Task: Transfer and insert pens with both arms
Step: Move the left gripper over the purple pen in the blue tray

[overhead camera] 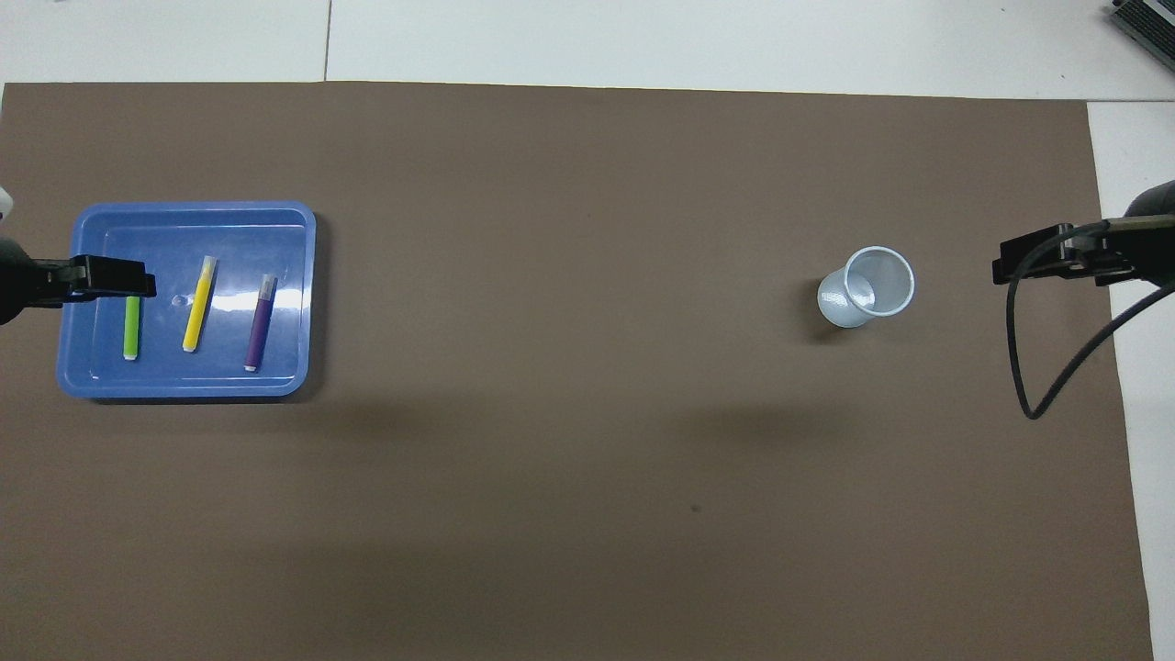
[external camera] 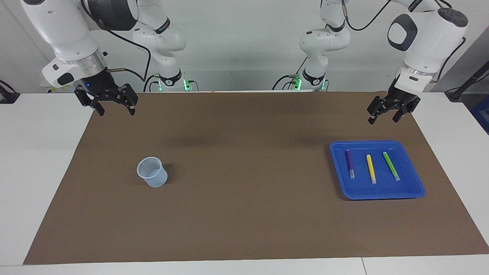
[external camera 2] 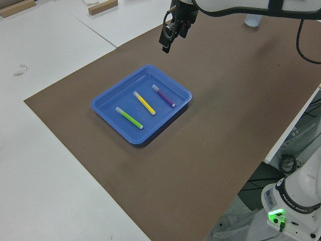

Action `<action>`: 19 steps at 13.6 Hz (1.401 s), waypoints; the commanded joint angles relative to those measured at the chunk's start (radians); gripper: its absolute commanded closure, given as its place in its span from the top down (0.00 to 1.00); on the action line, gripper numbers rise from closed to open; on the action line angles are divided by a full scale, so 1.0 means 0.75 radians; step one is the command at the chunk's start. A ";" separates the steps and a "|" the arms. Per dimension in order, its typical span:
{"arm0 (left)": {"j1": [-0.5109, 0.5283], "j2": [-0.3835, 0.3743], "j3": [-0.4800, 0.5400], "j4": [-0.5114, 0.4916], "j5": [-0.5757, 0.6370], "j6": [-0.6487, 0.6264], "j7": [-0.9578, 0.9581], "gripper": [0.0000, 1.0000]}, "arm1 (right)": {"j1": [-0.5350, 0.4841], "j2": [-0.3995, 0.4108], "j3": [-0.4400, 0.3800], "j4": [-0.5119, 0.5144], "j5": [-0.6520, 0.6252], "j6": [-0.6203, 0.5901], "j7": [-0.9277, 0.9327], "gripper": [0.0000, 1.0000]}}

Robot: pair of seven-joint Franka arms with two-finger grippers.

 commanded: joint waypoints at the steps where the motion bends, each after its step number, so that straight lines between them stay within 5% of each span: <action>1: -0.012 -0.049 0.006 -0.010 -0.014 -0.055 -0.002 1.00 | -0.013 -0.033 0.008 -0.034 0.014 -0.009 -0.022 1.00; 15: -0.014 -0.033 0.006 -0.020 -0.010 0.127 0.011 1.00 | -0.013 -0.033 0.008 -0.034 0.014 -0.009 -0.022 1.00; 19: 0.037 0.151 0.012 -0.009 0.000 0.150 0.230 1.00 | -0.013 -0.033 0.008 -0.034 0.014 -0.009 -0.022 1.00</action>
